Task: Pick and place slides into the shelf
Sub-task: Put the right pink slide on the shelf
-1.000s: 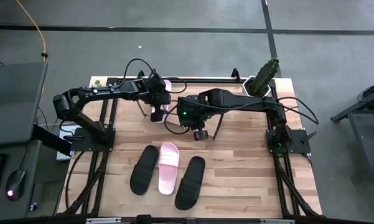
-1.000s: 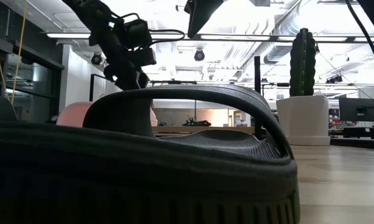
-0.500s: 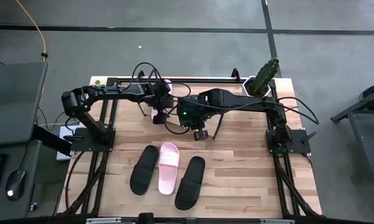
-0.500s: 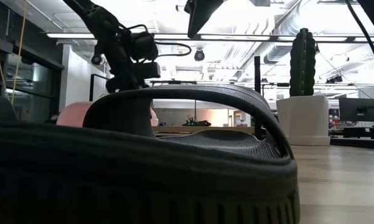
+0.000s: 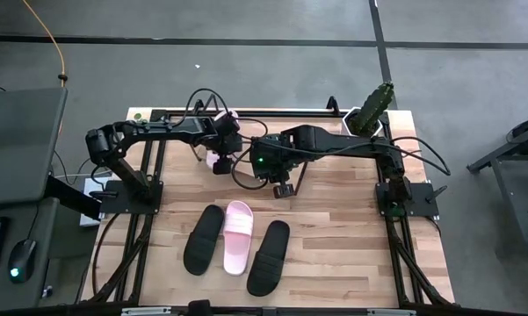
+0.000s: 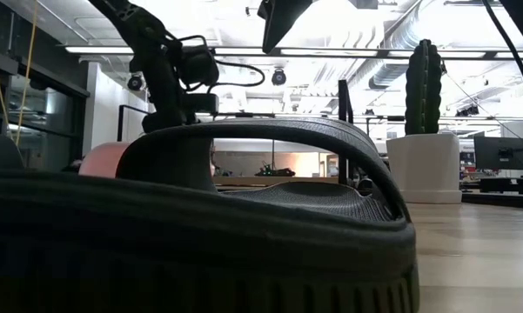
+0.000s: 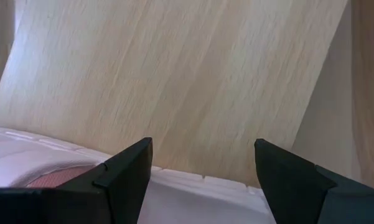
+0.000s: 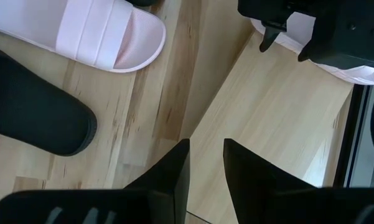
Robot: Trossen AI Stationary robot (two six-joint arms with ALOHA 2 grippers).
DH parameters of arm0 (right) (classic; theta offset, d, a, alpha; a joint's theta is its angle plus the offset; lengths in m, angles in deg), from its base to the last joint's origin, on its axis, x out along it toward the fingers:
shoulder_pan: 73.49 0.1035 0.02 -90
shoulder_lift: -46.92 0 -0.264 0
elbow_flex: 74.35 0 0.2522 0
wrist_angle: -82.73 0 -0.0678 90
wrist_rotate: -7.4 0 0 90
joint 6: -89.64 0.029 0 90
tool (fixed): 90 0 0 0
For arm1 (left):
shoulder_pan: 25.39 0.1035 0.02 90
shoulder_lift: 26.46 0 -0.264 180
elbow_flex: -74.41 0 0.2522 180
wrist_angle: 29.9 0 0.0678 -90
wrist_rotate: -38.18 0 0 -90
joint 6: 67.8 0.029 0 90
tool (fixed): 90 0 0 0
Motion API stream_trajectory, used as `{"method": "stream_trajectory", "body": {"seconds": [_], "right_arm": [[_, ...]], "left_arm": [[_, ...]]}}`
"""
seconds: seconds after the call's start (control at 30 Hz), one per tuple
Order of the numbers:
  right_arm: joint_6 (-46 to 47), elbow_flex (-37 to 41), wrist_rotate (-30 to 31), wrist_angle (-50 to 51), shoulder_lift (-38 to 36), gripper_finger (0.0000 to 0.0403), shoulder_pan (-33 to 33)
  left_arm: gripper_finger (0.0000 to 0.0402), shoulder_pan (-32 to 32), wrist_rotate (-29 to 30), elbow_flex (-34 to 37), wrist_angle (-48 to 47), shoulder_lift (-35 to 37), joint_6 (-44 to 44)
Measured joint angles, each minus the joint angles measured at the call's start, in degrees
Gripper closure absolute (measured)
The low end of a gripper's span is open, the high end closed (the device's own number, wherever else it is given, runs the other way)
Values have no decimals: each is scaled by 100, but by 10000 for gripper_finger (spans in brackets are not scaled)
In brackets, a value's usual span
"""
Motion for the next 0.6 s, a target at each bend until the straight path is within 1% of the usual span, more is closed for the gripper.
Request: {"method": "stream_trajectory", "body": {"seconds": [0.2,0.4,0.6], "right_arm": [[0,0,-4,0,0,316,0],[0,0,-9,-2,0,316,0],[0,0,-15,-82,0,316,0]], "left_arm": [[137,0,9,-1,-59,0,-27],[137,-1,149,4,-200,23,-152],[137,-2,444,17,-503,133,-193]]}}
